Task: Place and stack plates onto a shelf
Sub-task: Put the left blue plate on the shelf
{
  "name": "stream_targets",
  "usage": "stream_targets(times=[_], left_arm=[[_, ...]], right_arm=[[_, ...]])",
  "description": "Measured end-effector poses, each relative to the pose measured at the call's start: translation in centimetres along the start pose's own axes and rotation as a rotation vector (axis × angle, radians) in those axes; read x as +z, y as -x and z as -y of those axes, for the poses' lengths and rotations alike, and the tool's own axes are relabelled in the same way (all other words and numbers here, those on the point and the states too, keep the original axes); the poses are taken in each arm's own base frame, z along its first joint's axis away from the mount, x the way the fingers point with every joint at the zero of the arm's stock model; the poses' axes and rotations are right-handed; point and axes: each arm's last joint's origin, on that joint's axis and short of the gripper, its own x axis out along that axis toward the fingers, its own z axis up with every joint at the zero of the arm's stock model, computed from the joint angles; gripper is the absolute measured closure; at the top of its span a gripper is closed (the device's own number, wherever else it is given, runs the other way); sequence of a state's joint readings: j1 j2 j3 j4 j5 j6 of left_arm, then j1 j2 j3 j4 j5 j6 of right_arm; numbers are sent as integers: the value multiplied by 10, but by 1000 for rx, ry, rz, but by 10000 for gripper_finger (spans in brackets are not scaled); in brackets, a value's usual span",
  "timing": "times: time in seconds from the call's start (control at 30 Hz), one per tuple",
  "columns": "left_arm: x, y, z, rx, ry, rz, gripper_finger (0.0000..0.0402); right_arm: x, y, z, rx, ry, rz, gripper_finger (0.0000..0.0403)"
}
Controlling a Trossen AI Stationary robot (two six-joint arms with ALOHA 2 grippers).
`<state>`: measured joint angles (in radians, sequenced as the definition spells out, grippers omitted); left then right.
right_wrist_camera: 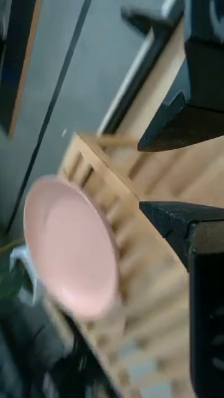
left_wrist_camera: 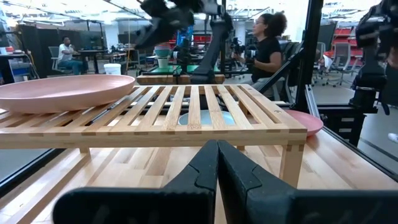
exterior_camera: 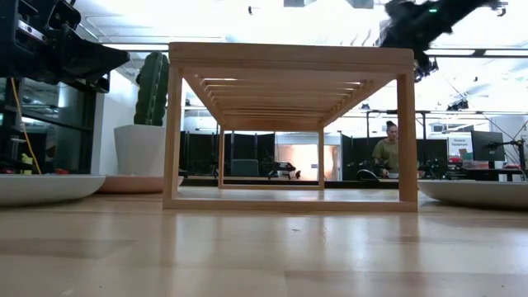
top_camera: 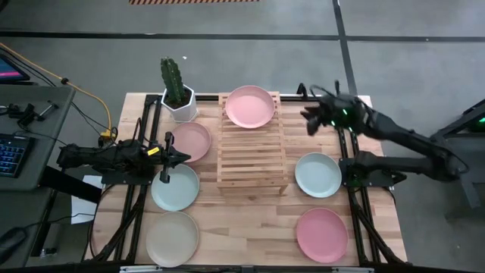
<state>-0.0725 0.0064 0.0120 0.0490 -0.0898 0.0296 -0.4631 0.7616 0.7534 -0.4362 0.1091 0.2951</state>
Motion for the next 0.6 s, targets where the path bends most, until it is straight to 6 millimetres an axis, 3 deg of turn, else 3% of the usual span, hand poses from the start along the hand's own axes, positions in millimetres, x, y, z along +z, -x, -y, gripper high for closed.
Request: stream_targets(times=[0.23,0.4,0.6], left_arm=[[0,0,0,0,0,0,401],[0,0,0,0,-2,0,402],[0,0,-2,61,-242,-8,402]], right_arm=[[-53,13,-4,255,-71,218,281],[-62,12,-11,381,-28,287,281],[-65,10,-19,452,4,263,281]])
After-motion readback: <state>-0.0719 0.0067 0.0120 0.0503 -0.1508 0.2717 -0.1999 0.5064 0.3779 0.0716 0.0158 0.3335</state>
